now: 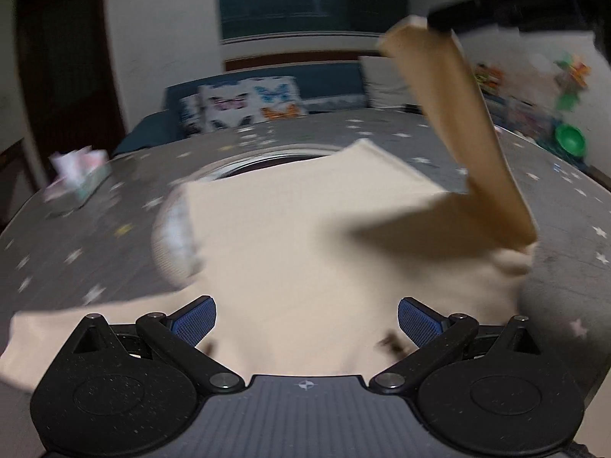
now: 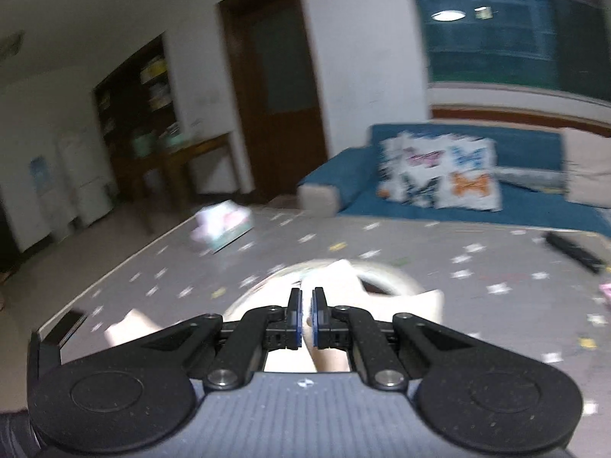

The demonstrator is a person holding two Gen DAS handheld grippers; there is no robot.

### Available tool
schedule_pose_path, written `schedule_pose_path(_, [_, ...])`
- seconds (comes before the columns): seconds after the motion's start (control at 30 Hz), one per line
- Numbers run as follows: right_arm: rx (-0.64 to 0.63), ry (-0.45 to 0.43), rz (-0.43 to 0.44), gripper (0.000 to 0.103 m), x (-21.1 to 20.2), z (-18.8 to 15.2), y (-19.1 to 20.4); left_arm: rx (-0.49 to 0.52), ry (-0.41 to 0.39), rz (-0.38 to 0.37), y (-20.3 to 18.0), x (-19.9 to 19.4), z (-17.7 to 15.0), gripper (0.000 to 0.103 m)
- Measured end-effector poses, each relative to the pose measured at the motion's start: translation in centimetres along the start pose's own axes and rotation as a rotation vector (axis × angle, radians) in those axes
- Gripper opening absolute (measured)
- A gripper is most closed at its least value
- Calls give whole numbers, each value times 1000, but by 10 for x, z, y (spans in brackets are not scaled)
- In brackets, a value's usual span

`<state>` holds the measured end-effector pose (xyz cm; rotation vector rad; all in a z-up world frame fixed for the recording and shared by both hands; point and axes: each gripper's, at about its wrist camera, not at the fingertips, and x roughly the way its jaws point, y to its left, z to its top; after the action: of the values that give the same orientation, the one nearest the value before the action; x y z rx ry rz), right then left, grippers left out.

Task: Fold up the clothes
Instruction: 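Fold the held sleeve across the sweatshirt body with the right gripper and release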

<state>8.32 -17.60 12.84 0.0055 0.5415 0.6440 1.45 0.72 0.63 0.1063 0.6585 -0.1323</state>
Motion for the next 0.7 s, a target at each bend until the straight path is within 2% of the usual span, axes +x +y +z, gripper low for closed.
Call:
schedule_pose_path(0.23, [-57,169,140,4,69,-43,57,-89,-1,59,34,-19,-18,102])
schedule_pose_path(0.33, [-41,214,194,7,78,-58,68,-95,0,60,35,-21,-20,98])
schedule_pose_path(0.4, [-55,198,195,9,68,-59,69,-89,-3,57,36,-22,-20,95])
schedule_pose_path(0.53, [-93,184,124,10,47,-48,44,-83,-17,45,34,-23,-18,89])
schedule_pose_path(0.6, [-116,180,78,10,36,-43,30,-82,-23,35,31,-21,-16,80])
schedule_pose_path(0.7, [-115,226,0,10,25,-53,2,-79,-25,14,25,-15,-12,71])
